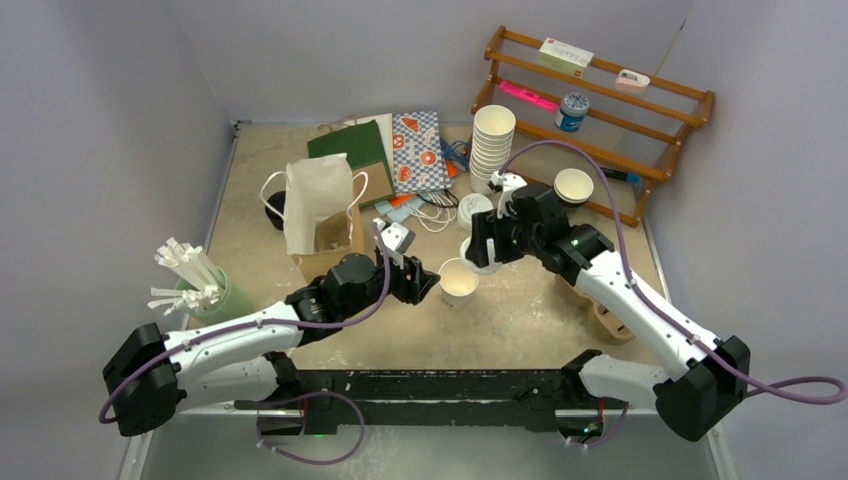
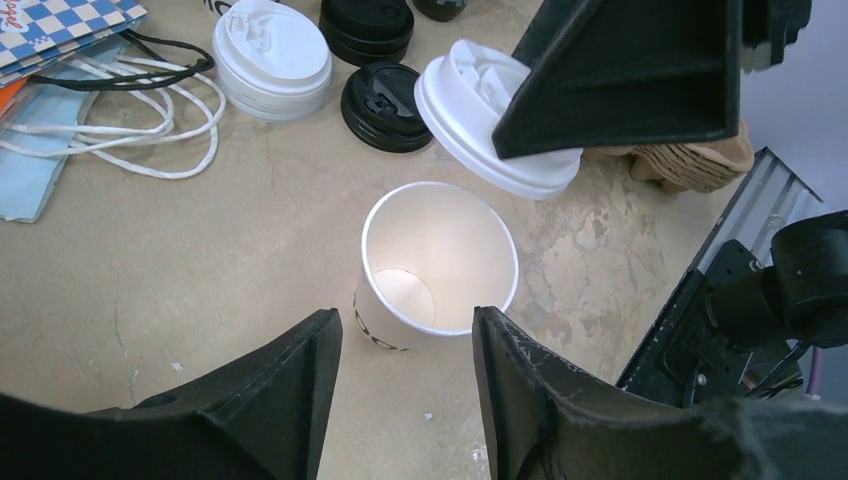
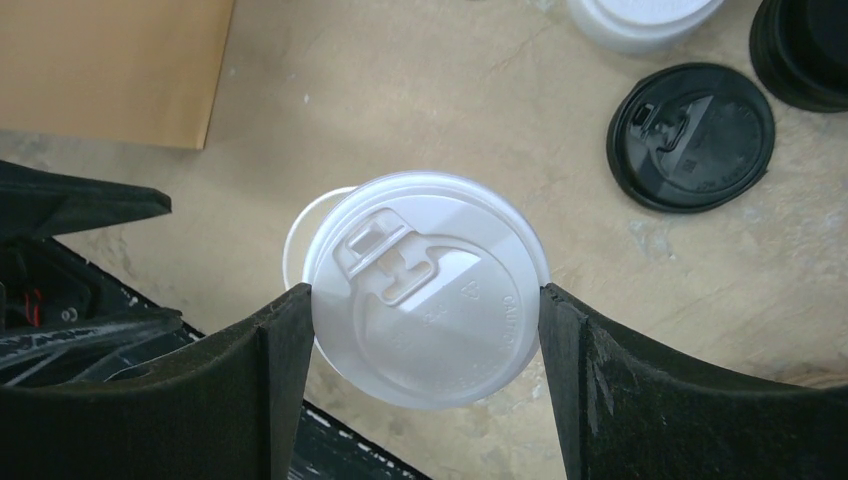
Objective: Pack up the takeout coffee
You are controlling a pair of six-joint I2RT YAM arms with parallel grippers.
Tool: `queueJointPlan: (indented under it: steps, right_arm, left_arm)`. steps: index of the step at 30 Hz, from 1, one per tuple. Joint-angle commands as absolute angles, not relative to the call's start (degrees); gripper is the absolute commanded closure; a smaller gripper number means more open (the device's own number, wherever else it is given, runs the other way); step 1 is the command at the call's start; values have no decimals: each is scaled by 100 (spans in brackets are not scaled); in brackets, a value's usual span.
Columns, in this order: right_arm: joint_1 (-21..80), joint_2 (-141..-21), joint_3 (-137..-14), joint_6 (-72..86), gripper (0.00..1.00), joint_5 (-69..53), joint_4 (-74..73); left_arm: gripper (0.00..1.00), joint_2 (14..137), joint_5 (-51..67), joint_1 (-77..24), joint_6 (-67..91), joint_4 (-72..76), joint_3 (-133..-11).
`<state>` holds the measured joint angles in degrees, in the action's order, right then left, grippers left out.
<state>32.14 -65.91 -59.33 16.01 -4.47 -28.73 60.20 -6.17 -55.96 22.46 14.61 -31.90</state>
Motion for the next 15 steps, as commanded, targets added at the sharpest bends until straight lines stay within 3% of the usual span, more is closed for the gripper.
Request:
queueJointPlan:
  steps: [1,15]
  right_arm:
    - [3371,-6479,-5781,1738,33,-636,-2827]
    - [4346,-6988,-5906,1782,33,294,-2755]
  left_arm:
    - [48,5780,-684,-5616,2574,1372,-3173]
    - [50,5979,-1390,-5592,2949,518,-3505]
